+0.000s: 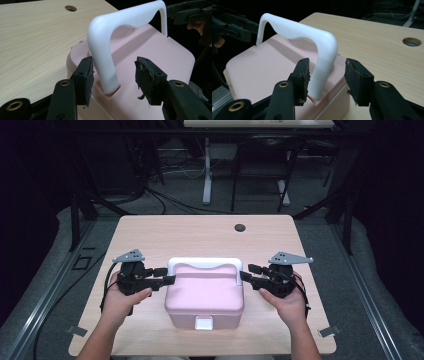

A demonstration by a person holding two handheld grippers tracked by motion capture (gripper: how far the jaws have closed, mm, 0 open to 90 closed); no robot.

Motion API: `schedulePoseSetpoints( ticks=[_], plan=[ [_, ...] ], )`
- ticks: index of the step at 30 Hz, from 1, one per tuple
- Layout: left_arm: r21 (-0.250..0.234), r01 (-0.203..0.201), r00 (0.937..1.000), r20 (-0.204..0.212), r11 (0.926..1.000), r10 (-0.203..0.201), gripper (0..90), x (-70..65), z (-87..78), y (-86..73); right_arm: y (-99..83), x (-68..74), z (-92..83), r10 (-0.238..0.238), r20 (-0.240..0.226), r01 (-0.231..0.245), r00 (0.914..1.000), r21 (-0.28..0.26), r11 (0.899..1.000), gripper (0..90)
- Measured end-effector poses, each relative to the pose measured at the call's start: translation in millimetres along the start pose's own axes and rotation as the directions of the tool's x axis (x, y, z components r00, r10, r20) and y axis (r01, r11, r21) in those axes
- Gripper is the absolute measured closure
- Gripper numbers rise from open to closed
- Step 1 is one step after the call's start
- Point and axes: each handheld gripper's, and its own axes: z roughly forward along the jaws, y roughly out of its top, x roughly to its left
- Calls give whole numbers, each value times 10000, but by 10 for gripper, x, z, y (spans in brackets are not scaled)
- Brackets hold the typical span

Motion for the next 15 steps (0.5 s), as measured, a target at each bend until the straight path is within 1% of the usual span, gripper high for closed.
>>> schedulePoseSetpoints(
  ticks=[2, 3, 5, 8, 10, 11, 12, 13, 14, 15],
  plan=[
    [61, -114, 9999, -102, 9999, 115, 490, -11, 22, -3, -12, 8, 23, -67, -236, 69, 9997, 68, 10000, 534],
    [46, -72, 9999, -91, 10000, 72, 490, -11, 28, -7, -23, 10, 30, -71, -343, 72, 9994, 49, 10000, 528],
    [-17, 11, 10000, -29, 10000, -11, 492, -4, 30, -19, -55, 17, 49, -171, -286, 173, 9994, 54, 9998, 518],
    [-39, -8, 10000, -25, 10000, 8, 504, 4, 33, -34, -115, -2, 81, -132, -344, 135, 9993, 89, 9999, 517],
    [-31, -39, 10000, -59, 10000, 38, 515, -2, 41, -44, -146, -22, 89, -11, -531, 13, 9986, 44, 10000, 526],
    [-18, -126, 9999, -115, 9999, 126, 522, -7, 42, -47, -157, -30, 89, -6, -617, 6, 9981, -8, 10000, 534],
    [-6, -188, 9997, -178, 9998, 188, 527, -12, 39, -49, -168, -41, 89, 54, -998, -66, 9950, -119, 9999, 543],
    [-3, -265, 9994, -230, 9996, 265, 535, -14, 37, -50, -179, -38, 92, 56, -974, -80, 9952, -244, 9997, 554],
    [-19, -282, 9993, -262, 9996, 282, 545, -19, 36, -54, -183, -40, 84, -17, -940, -4, 9956, -221, 9998, 577],
    [-26, -294, 9992, -286, 9996, 293, 551, -23, 32, -58, -188, -41, 81, -92, -1053, 66, 9944, -252, 9997, 592]
  ],
)
